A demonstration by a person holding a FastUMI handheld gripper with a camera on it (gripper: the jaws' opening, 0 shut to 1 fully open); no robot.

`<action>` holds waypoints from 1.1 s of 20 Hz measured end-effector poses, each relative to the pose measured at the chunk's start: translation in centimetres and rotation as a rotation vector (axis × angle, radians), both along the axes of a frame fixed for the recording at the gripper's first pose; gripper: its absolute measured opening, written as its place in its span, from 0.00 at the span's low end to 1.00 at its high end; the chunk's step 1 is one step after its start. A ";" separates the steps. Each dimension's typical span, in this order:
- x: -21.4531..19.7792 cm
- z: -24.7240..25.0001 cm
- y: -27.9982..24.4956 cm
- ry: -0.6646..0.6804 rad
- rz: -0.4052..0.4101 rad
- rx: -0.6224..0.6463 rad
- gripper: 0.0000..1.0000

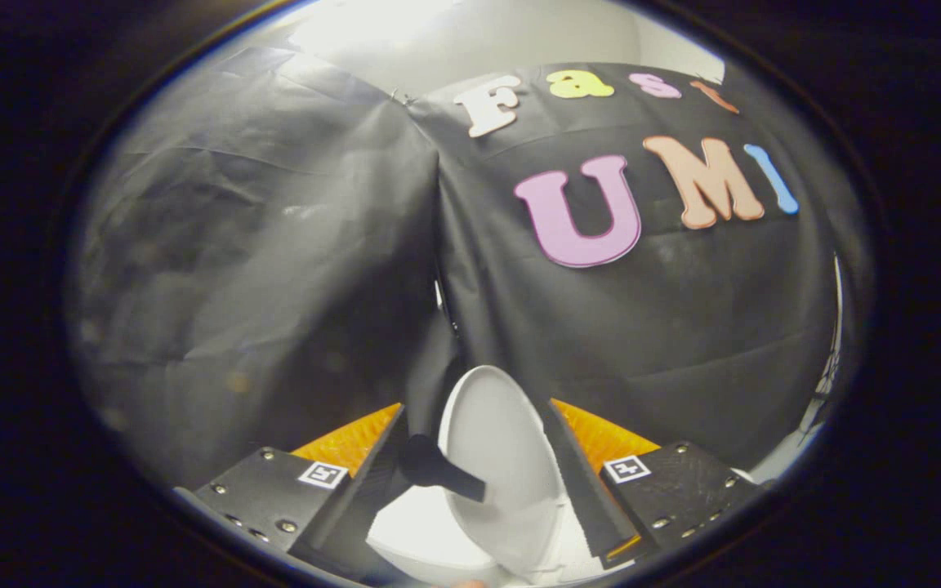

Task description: Open the toilet lid.

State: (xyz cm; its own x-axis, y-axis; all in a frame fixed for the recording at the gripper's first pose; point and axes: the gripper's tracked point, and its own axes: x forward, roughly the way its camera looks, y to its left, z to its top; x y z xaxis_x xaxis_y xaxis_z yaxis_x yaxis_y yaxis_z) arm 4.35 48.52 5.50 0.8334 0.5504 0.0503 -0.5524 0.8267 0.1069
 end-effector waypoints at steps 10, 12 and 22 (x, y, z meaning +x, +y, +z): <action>2.5 2.8 -20.0 -0.105 -0.283 -0.092 0.98; 3.0 2.0 -25.4 -0.095 -0.360 -0.103 0.98; 2.7 -3.0 -42.7 -0.029 -0.580 -0.132 0.99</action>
State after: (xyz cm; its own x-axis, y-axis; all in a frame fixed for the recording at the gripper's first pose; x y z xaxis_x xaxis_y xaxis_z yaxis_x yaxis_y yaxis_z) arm 7.08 5.81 2.46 0.9992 0.0092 0.0399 -0.0082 0.9996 -0.0255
